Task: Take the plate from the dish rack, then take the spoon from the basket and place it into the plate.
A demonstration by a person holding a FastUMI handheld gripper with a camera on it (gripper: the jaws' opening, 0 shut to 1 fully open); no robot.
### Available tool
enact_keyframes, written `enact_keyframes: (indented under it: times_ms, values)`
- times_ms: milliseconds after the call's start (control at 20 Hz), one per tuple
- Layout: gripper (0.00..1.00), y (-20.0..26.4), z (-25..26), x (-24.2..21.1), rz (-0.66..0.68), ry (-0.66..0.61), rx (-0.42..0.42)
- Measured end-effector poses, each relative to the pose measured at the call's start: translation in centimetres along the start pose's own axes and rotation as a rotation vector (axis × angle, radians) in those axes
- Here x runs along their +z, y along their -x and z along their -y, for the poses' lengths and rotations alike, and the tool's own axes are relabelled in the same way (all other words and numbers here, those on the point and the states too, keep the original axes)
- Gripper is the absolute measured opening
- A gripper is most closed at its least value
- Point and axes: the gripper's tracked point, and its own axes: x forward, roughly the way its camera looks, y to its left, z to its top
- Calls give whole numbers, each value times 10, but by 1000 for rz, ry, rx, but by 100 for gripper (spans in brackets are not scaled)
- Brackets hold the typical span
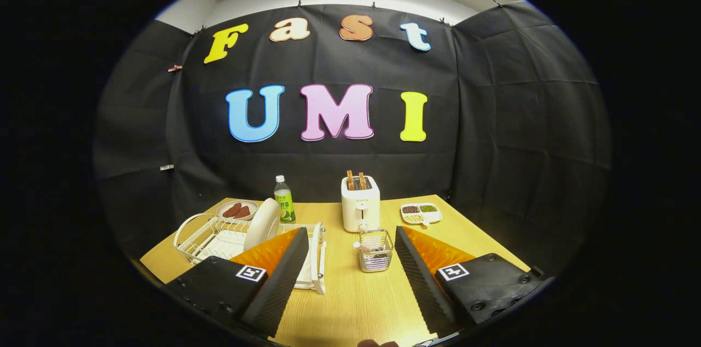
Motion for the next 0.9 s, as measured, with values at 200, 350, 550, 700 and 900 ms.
enact_keyframes:
  times_ms: [200,350,550,700,900]
  values:
    - [98,-6,-7,2,0,10,22]
    - [98,-19,-9,3,-22,10,31]
    - [98,-48,-21,6,-76,12,41]
    - [97,-76,-42,13,-100,14,77]
    - [97,-108,-81,13,-164,49,163]
